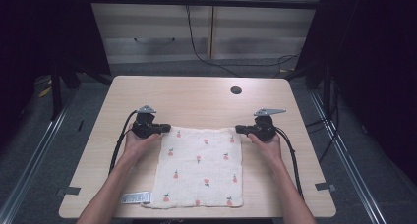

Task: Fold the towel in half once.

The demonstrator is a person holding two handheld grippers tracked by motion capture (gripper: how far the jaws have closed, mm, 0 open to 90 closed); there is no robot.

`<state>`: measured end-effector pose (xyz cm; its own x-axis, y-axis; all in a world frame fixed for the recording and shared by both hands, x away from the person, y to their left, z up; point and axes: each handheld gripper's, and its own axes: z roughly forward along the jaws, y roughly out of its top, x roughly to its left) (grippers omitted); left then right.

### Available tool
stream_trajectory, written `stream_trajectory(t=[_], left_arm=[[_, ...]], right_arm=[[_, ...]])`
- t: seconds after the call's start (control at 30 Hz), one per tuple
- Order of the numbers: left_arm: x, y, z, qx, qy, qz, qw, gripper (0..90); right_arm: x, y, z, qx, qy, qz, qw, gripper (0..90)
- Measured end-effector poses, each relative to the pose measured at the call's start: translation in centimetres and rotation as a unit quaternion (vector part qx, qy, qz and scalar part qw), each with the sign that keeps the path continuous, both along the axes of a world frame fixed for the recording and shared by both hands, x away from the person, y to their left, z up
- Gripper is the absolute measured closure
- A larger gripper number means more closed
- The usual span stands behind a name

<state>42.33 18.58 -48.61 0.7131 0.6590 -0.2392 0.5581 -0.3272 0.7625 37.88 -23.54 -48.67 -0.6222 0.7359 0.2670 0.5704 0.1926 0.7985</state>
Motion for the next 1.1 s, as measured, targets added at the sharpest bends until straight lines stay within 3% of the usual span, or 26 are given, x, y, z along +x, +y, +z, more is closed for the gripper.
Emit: stream_trajectory(t=[0.17, 0.3, 0.47, 0.6, 1.1], left_arm=[[-0.6, 0.1, 1.5, -0.025, -0.014, 0.0, 0.9996, 85.7], [-1.0, 0.2, 2.1, -0.028, -0.02, 0.0, 0.9994, 85.7], [-1.7, 0.6, 3.9, -0.035, -0.045, -0.013, 0.9983, 85.7], [-1.7, 0.7, 4.7, -0.043, -0.048, -0.014, 0.9978, 85.7], [-1.9, -0.9, 8.5, -0.06, -0.081, -0.031, 0.9944, 85.7]], right_arm=[[0.1, -1.1, 1.5, 0.013, -0.013, -0.016, 0.9997, 88.8], [0.3, -1.4, 2.6, 0.006, -0.023, -0.016, 0.9996, 88.8], [0.5, -1.4, 5.1, 0.006, -0.046, -0.021, 0.9987, 88.9], [0.5, -1.4, 5.7, 0.004, -0.052, -0.022, 0.9984, 88.9], [0.0, -1.6, 9.8, 0.007, -0.095, -0.026, 0.9951, 89.0]])
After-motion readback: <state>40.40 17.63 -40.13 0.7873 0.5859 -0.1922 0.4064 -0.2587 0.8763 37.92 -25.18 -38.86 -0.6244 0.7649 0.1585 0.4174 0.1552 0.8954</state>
